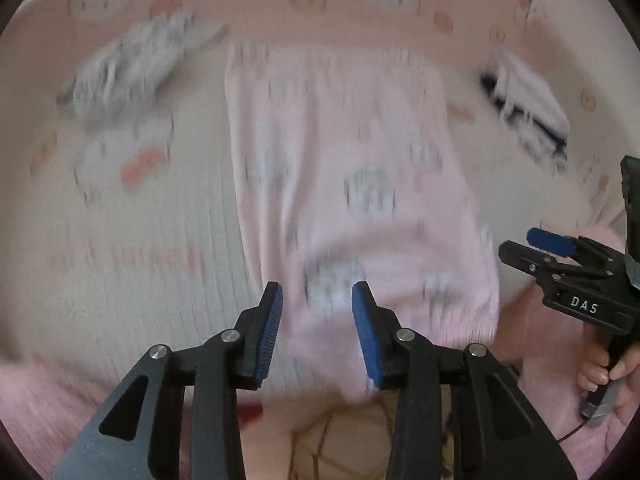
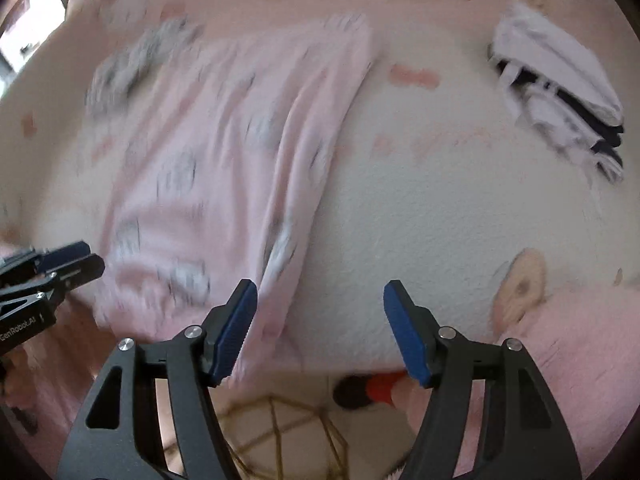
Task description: Fold clothes
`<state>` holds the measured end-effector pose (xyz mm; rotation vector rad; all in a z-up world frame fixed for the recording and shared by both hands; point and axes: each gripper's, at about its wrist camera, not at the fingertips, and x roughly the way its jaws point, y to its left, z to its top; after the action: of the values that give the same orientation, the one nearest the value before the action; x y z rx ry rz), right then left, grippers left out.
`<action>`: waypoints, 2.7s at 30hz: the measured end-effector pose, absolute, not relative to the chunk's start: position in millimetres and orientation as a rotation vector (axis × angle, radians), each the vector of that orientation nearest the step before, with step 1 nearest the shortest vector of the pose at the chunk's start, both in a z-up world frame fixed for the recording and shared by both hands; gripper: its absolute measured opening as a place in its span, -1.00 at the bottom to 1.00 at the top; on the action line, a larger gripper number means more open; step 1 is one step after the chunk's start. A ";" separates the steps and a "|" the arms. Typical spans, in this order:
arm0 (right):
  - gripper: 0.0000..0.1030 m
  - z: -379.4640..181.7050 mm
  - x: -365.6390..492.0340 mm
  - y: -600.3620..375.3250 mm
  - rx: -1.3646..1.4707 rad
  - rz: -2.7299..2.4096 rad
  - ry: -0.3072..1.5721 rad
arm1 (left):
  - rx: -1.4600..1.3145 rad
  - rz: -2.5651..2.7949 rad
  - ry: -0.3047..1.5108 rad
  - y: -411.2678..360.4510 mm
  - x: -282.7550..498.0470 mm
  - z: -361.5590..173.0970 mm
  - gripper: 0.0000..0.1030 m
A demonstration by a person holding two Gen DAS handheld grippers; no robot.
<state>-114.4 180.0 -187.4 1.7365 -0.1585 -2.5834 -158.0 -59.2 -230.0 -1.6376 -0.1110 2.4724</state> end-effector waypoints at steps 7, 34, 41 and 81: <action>0.30 -181.0 -195.3 181.5 1.628 -2.629 0.114 | -1.552 2.514 0.119 -12.2 -239.8 -248.5 -0.25; 0.32 -225.0 -175.3 172.1 1.749 -2.484 0.265 | -1.622 2.514 0.151 -29.3 -241.8 -264.0 -0.13; 0.27 -213.1 -153.3 203.8 1.833 -2.638 0.265 | -1.687 2.502 0.100 -41.3 -233.7 -264.9 -0.13; 0.37 -158.6 -94.3 207.4 1.707 -2.629 0.129 | -1.586 2.520 0.032 -35.8 -206.8 -257.5 0.42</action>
<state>-94.3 207.4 -158.6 1.7069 0.1294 -2.6289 -206.8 -35.8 -257.5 -1.5855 0.0324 2.5201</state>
